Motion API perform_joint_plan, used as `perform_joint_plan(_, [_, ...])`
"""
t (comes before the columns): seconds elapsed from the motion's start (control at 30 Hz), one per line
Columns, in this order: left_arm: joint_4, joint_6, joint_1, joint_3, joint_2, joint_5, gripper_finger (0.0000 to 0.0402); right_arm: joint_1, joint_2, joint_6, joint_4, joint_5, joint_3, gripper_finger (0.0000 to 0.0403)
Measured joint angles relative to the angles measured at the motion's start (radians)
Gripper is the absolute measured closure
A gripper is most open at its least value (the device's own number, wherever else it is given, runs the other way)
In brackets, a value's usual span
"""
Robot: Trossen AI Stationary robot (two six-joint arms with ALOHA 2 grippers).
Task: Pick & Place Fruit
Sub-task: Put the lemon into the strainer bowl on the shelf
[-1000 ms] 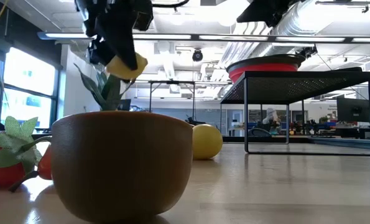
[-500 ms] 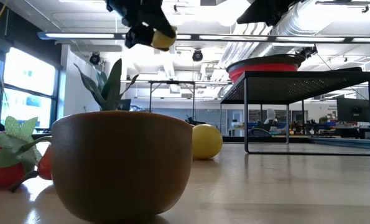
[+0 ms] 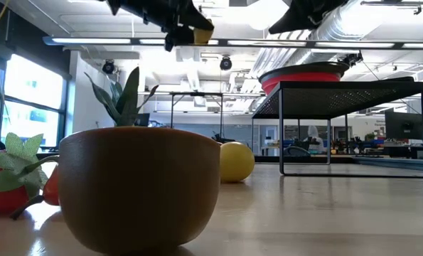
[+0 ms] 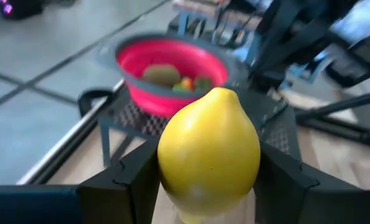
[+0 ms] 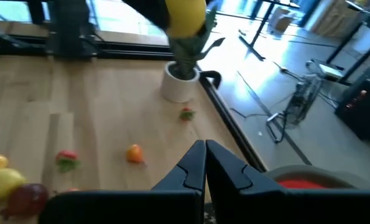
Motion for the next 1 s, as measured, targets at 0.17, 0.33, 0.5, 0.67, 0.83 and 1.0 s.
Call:
perform_joint_plan(0.17, [0.143, 0.0, 0.032, 0.001, 0.012, 0.111, 0.0199, -0.034, 0.0, 0.012, 0.0, 0.013, 0.0, 0.0398])
perform_joint_plan(0.33, [0.234, -0.011, 0.032, 0.0, 0.067, 0.137, 0.0199, -0.041, -0.004, 0.032, 0.002, 0.127, 0.0, 0.0398])
perform_joint_plan(0.5, [0.328, -0.013, 0.032, 0.003, 0.139, 0.138, 0.0199, -0.041, -0.026, 0.032, 0.013, 0.213, 0.0, 0.0398])
perform_joint_plan(0.67, [0.335, 0.008, 0.032, 0.103, 0.22, 0.169, 0.0199, -0.04, -0.06, 0.01, 0.016, 0.215, 0.0, 0.0398])
perform_joint_plan(0.83, [0.271, 0.042, 0.042, 0.254, 0.31, 0.212, 0.0199, -0.04, -0.096, 0.007, 0.003, 0.214, 0.0, 0.0398])
perform_joint_plan(1.0, [0.211, 0.046, 0.066, 0.366, 0.39, 0.212, 0.0199, -0.04, -0.132, 0.007, 0.0, 0.218, 0.0, 0.0398])
